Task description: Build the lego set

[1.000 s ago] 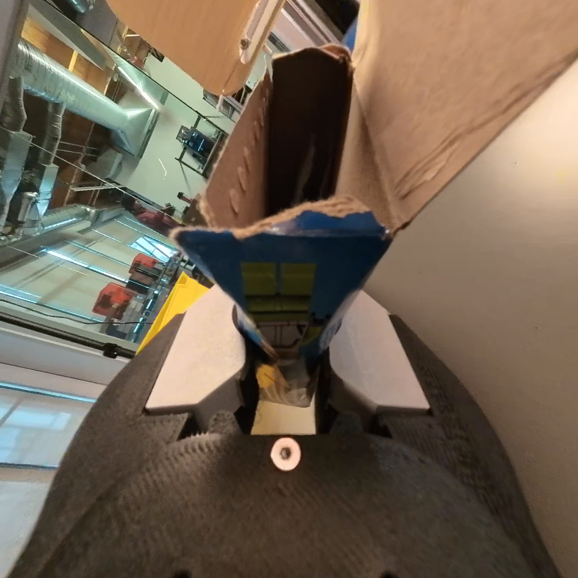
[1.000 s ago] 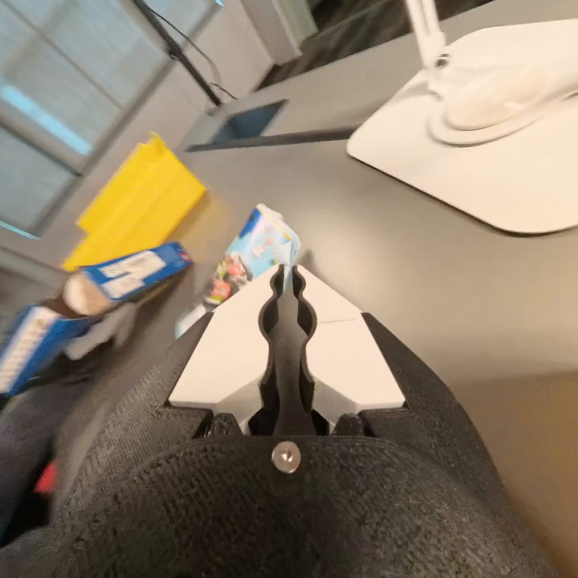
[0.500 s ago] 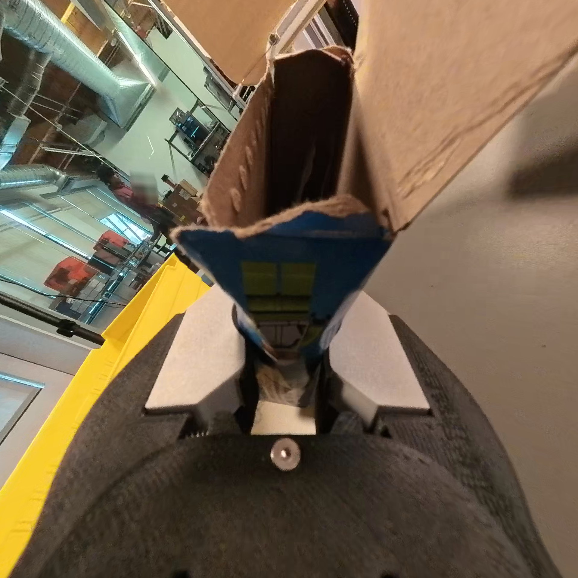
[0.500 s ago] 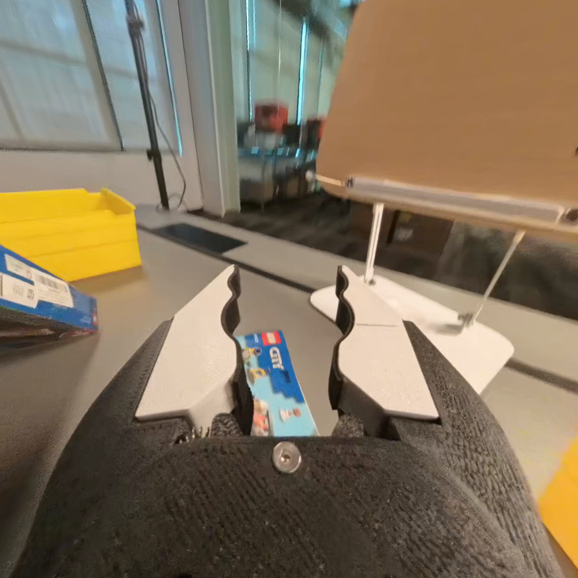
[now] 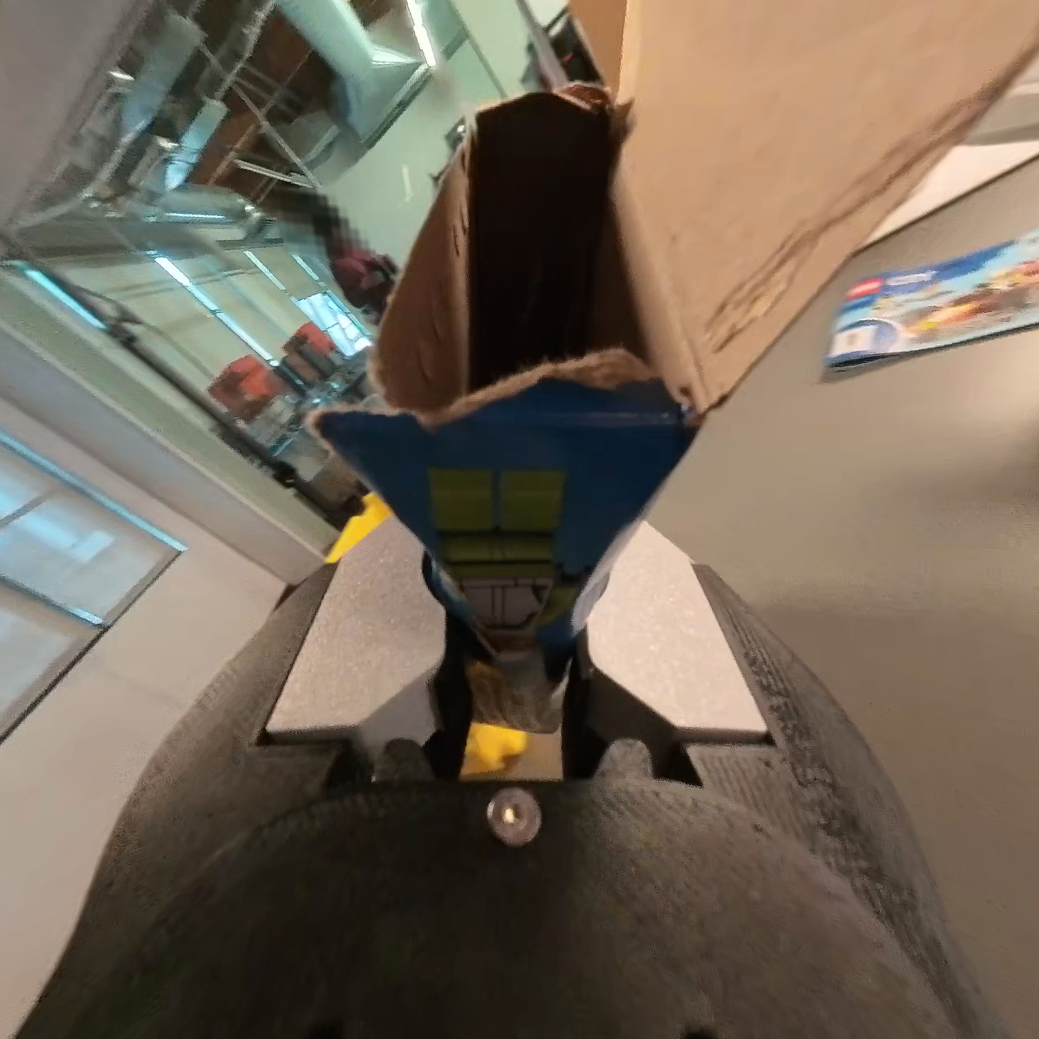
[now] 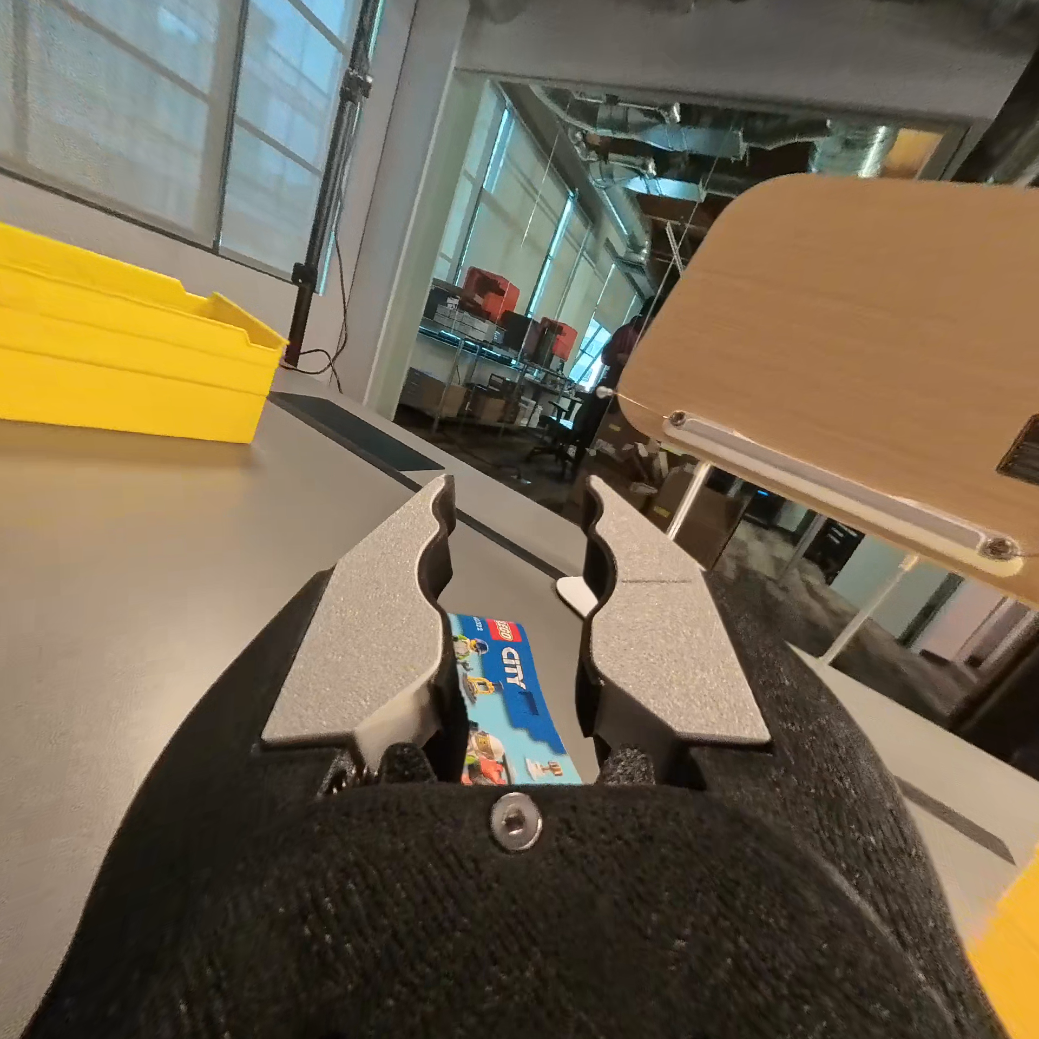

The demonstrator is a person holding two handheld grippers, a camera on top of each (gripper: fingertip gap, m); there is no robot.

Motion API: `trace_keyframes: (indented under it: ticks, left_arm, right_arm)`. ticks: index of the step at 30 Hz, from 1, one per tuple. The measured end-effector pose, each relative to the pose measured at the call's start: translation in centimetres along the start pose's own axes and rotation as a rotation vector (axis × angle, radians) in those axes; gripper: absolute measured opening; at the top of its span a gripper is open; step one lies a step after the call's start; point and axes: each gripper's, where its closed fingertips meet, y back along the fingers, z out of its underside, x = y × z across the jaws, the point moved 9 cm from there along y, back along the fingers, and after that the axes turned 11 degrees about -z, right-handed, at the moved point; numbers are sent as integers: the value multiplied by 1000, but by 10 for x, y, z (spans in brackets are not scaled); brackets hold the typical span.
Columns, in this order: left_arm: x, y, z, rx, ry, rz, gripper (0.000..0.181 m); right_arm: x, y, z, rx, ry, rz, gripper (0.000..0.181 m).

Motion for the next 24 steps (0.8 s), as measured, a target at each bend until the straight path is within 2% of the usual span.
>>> trace_keyframes:
  ticks: [4, 6, 9, 12, 15, 19, 24]
  left_arm:
    - [-64, -1, 4, -72, -117, -152, 35]
    - [-88, -14, 16, -135, -243, -228, 35]
    - [-113, -43, 46, -254, -522, -321, 35]
    - [-123, -73, 81, -366, -815, -324, 34]
    - [-125, -93, 105, -416, -976, -274, 34]
    - [-133, -110, 116, -420, -1155, -269, 33]
    - [-147, -130, 122, -423, -1342, -230, 33]
  right_arm:
    - [-2, -2, 1, -9, 0, -17, 43]
    - [-6, -3, 0, -16, 22, -30, 43]
    - [-18, -5, -5, -26, 39, -57, 43]
    - [-48, -11, -18, -18, 11, -114, 43]
    - [-91, -21, -33, -10, 34, -204, 43]
    - [-131, -29, -46, 6, 75, -294, 40]
    - [-142, -34, -47, -4, 28, -337, 39]
